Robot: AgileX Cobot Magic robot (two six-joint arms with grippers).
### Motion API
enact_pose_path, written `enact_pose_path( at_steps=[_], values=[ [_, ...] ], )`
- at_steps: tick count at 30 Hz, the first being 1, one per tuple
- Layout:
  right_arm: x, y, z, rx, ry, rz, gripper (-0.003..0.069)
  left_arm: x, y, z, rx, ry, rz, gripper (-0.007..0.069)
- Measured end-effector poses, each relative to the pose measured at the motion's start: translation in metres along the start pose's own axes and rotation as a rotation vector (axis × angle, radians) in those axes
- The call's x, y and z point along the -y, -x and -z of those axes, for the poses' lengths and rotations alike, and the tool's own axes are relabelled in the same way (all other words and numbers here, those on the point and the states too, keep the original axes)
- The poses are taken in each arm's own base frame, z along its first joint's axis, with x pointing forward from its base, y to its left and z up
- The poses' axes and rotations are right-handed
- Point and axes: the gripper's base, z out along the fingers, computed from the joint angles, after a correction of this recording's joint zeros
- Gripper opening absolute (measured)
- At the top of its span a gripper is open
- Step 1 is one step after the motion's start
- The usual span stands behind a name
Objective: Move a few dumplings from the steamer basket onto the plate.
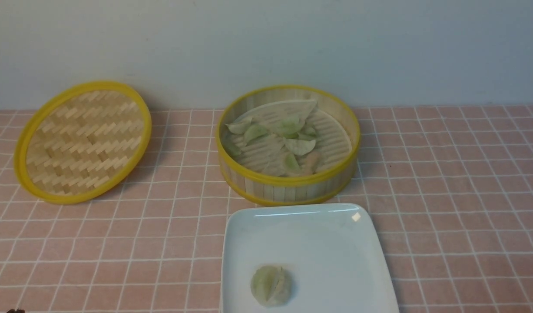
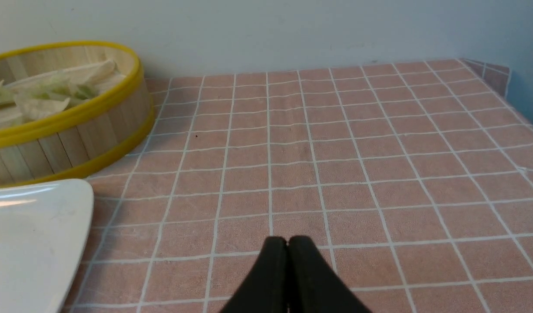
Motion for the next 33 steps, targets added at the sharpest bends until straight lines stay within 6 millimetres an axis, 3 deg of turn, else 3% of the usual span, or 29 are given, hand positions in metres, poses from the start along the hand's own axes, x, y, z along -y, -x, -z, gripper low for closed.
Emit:
enact_pose_path(
  at_steps=[33],
  values=[
    [0.0, 0.0001, 0.0, 0.001, 0.0, 0.0, -0.0015, 0.0, 0.0, 0.0, 0.0, 0.0, -0.001, -0.0006]
  ],
)
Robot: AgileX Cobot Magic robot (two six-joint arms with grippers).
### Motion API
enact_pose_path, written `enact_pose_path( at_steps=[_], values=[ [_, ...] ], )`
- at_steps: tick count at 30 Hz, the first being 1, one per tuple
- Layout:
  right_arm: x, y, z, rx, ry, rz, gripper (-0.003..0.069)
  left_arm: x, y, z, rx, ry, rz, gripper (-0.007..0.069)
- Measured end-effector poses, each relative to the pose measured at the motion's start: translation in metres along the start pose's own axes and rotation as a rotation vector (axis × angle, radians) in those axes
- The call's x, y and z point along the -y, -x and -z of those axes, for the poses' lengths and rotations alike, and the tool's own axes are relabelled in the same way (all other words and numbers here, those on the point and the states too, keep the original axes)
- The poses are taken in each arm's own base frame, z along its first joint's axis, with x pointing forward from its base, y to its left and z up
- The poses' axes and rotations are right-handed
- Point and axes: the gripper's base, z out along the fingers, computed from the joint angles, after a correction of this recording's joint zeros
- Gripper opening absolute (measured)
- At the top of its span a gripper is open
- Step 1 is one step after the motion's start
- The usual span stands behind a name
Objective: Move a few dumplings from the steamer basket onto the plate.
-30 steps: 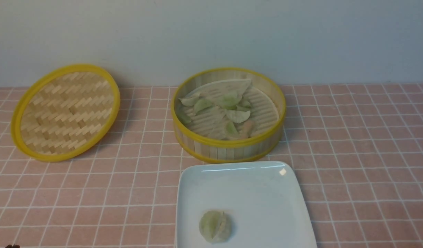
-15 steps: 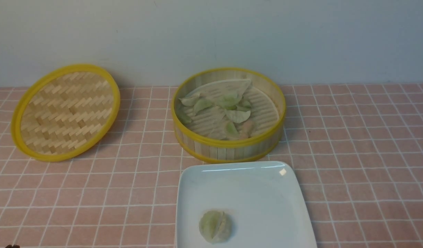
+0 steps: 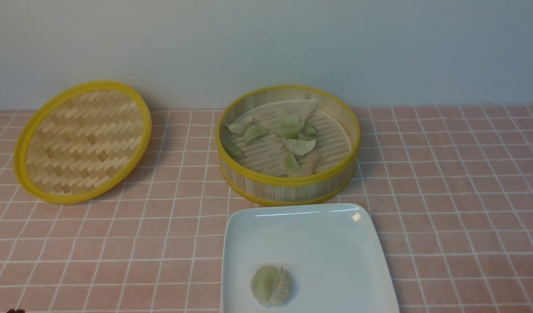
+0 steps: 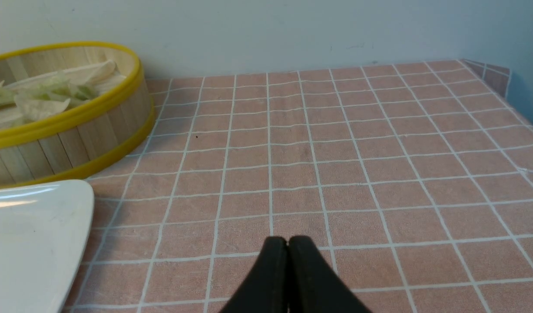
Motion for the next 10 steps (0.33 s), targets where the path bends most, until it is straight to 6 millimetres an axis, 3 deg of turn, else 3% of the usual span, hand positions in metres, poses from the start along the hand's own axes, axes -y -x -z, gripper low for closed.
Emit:
enact_pose_path(
  at_steps=[10],
  values=[
    [0.0, 0.0, 0.0, 0.0, 0.0, -0.007, -0.0015, 0.0, 0.0, 0.0, 0.0, 0.0, 0.0, -0.0006]
  ],
)
